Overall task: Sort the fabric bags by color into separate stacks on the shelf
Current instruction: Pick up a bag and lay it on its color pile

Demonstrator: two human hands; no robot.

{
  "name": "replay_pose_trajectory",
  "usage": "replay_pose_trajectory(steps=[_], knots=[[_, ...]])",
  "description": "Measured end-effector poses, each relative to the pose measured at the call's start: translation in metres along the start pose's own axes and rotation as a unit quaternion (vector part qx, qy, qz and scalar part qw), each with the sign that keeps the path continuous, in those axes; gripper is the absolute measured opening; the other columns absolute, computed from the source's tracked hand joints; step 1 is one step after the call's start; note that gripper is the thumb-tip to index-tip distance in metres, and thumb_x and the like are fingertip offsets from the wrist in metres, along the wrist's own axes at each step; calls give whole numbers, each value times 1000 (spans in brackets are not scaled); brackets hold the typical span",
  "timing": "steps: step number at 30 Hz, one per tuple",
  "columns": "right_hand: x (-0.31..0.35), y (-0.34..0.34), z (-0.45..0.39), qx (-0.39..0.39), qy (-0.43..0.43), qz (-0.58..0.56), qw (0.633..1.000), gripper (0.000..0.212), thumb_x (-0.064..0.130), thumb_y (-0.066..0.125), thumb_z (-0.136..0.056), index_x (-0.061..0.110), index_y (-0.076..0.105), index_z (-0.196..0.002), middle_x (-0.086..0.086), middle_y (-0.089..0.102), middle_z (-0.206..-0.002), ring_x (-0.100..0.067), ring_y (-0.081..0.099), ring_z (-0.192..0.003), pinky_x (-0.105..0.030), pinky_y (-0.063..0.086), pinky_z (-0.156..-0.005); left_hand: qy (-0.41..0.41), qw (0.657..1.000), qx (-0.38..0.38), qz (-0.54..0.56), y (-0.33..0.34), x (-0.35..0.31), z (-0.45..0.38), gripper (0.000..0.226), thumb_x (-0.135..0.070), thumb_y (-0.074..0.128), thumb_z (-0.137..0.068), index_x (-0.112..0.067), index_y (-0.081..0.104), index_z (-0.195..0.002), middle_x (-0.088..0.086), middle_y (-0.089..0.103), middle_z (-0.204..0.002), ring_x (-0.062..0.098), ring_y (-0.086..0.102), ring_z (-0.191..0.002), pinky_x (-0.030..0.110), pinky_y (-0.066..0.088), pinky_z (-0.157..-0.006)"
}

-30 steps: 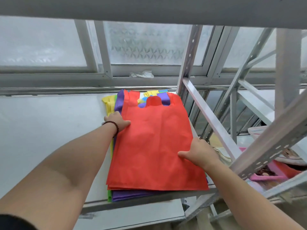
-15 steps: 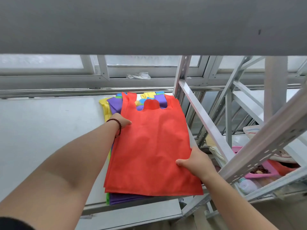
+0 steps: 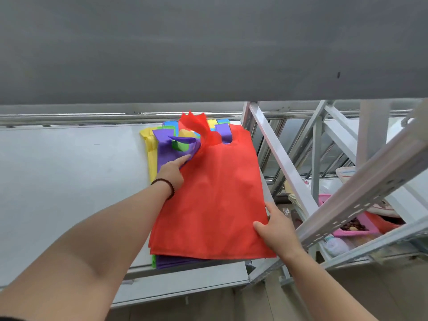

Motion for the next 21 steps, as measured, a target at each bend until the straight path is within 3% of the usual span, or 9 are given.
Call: replay_pose_trajectory(steps=[2,4,8,10,13,16,19,21], knots=[[2,0,2,-11,-18,8,1000,55,13,53,-82,29,46,-135,1,64,-95,-22,59,-89,-29,45,-77,4,1000,-16,8,1,-1,0,67,3,42,-83,-31,39,-141,14,57,-129,30,53,-120,30,39,-102],[3,0,4,-20,-27,15,999,57,12,52,-84,29,45,-137,-2,67,-109,-23,60,-96,-29,45,-82,13,1000,-19,5,2,-5,2,73,2,41,-84,-34,28,-145,16,56,-124,32,53,-117,33,40,-101],[5,2,8,-17,-30,7,999,56,10,51,-85,28,46,-137,-1,65,-118,-22,60,-103,-29,46,-87,21,1000,-12,-10,1,-7,5,86,3,38,-84,-50,5,-144,17,53,-104,33,57,-94,40,47,-90],[5,2,8,-17,-27,6,999,54,10,51,-85,28,47,-136,-1,65,-118,-21,60,-102,-28,45,-86,15,1000,1,-15,0,-5,-1,83,2,40,-84,-46,10,-145,17,56,-112,34,56,-102,40,46,-93],[4,1,6,-15,-21,6,1000,52,10,52,-85,26,49,-134,-1,66,-117,-21,60,-102,-27,44,-85,-39,999,11,-2,-2,-2,-12,73,-4,50,-83,-25,23,-148,16,53,-132,33,52,-119,34,41,-100],[2,0,6,-7,-13,-5,1000,48,11,52,-86,23,51,-132,0,65,-117,-18,58,-98,-26,44,-86,-98,995,13,6,-9,-1,-23,48,-13,58,-82,-10,50,-130,16,59,-125,32,55,-114,31,43,-92],[1,-1,5,1,2,-13,1000,33,13,53,-86,21,60,-118,0,67,-106,-17,57,-87,-26,44,-78,-132,989,38,-50,-14,0,-30,33,-26,58,-83,-11,63,-112,16,58,-121,33,52,-113,33,43,-90],[0,1,5,13,21,-20,999,25,18,55,-85,16,63,-109,-1,68,-101,-20,61,-90,-32,50,-80,-152,980,26,-127,-16,-1,-25,30,-34,56,-84,-24,62,-111,14,40,-133,34,36,-123,39,35,-100]])
Point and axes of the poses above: each hand's wrist, its own z-axis away from the middle knuckle, its own y-axis out of the palm, x = y × z, the point moved 3 cm from there along -z, towards the middle knuckle
